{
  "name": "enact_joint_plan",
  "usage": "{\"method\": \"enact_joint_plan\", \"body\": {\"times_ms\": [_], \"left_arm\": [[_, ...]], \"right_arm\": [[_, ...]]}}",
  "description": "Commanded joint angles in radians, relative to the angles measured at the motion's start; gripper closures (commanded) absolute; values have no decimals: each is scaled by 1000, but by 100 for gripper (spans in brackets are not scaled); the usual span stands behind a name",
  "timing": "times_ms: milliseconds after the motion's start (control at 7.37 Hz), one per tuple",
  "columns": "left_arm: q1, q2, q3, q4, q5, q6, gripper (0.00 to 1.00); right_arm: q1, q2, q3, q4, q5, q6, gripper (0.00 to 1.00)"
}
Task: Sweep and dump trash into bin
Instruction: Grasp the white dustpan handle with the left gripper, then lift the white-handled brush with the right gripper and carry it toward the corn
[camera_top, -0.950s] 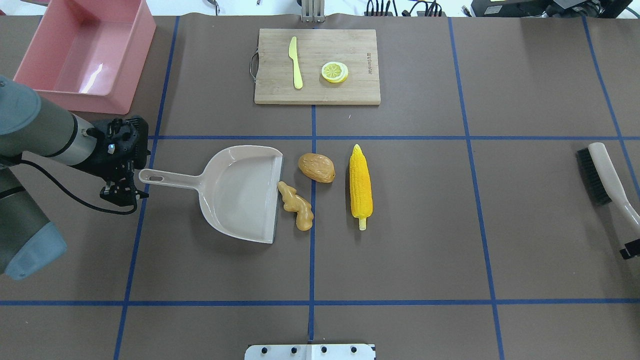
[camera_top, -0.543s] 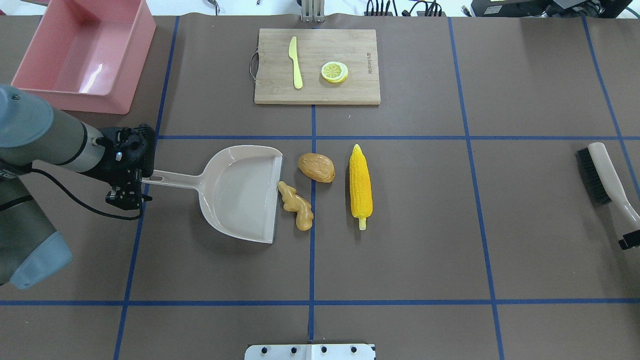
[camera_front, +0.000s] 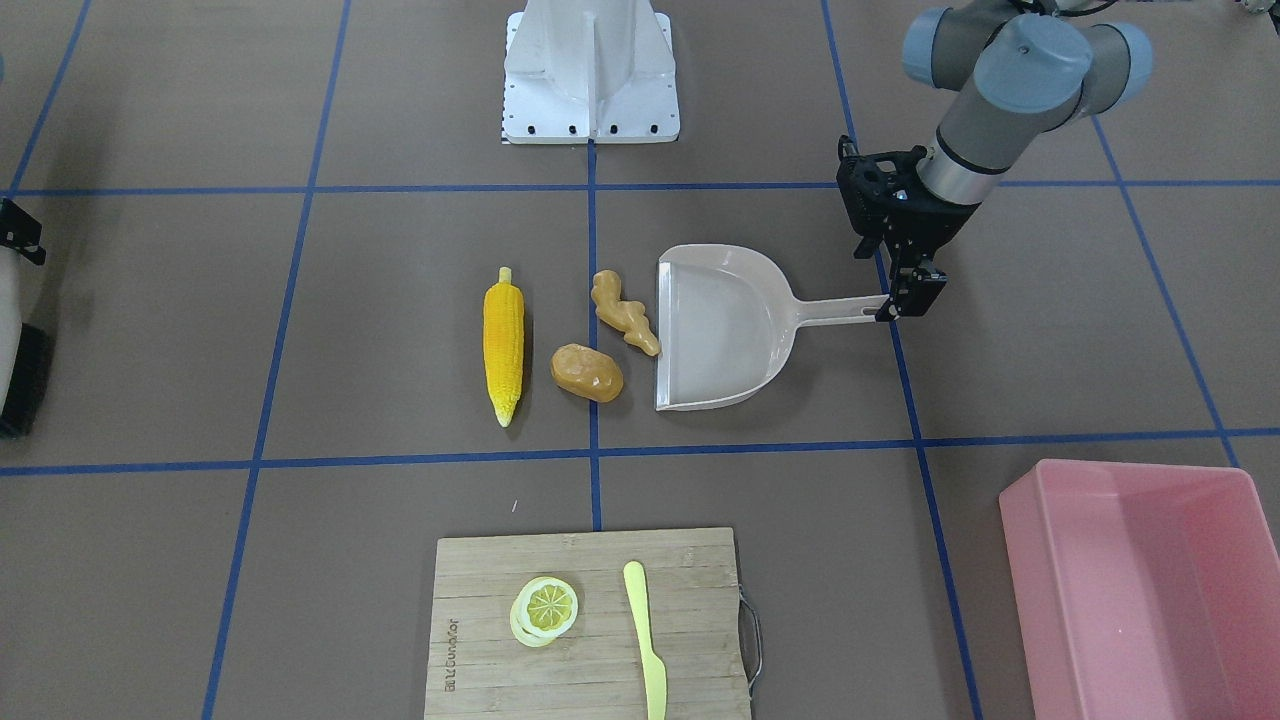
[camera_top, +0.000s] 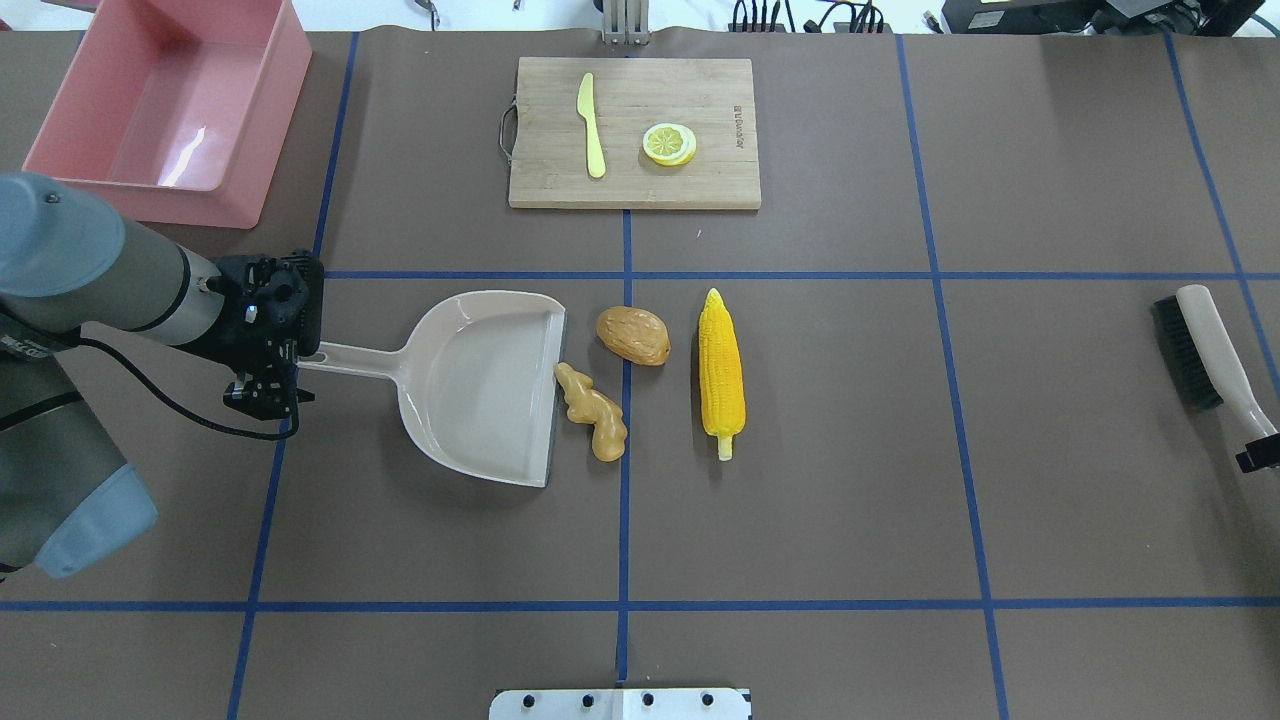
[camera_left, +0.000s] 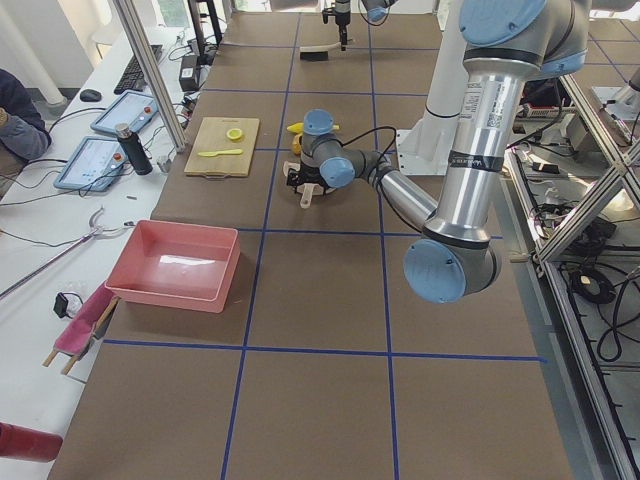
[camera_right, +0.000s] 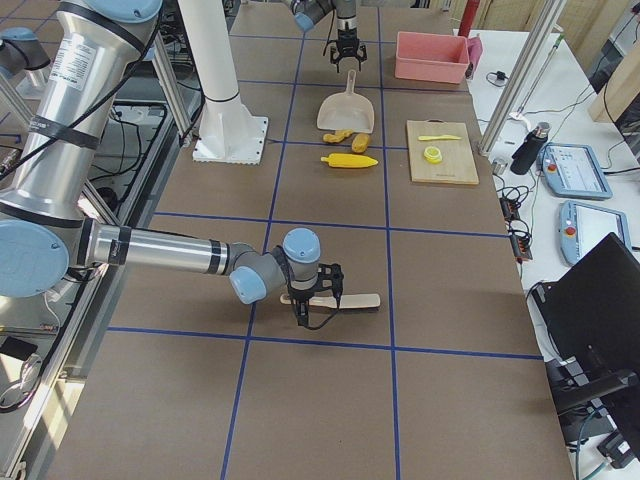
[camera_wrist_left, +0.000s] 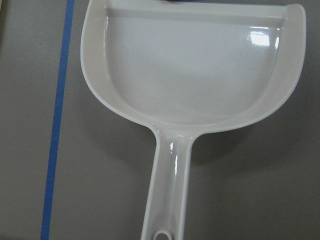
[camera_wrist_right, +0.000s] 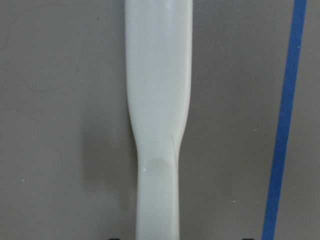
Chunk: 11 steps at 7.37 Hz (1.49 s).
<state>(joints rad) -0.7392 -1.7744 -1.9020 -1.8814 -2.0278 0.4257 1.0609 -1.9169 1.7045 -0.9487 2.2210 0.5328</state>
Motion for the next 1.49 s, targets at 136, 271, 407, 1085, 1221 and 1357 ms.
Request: {"method": "enact_joint_plan", "body": {"times_ms": [136, 271, 407, 1085, 1221, 1357], "left_arm": [[3, -39, 82, -11, -2, 1, 3], [1, -43, 72, -12, -2, 5, 3], [4, -45, 84, -16, -2, 4, 3], [8, -42, 90, -10, 1, 4, 3], [8, -42, 95, -10, 1, 4, 3], [8, -43, 98, -7, 1, 2, 3]], "right_arm": [[-1, 15, -9, -5, -1, 4, 35], [-1, 21, -11, -5, -1, 4, 54], [-1, 21, -11, -4, -1, 1, 96], [92, 77, 26, -37, 28, -65, 100], [99, 117, 94, -148, 31, -71, 100], [102, 184, 172, -329, 23, -74, 100]]}}
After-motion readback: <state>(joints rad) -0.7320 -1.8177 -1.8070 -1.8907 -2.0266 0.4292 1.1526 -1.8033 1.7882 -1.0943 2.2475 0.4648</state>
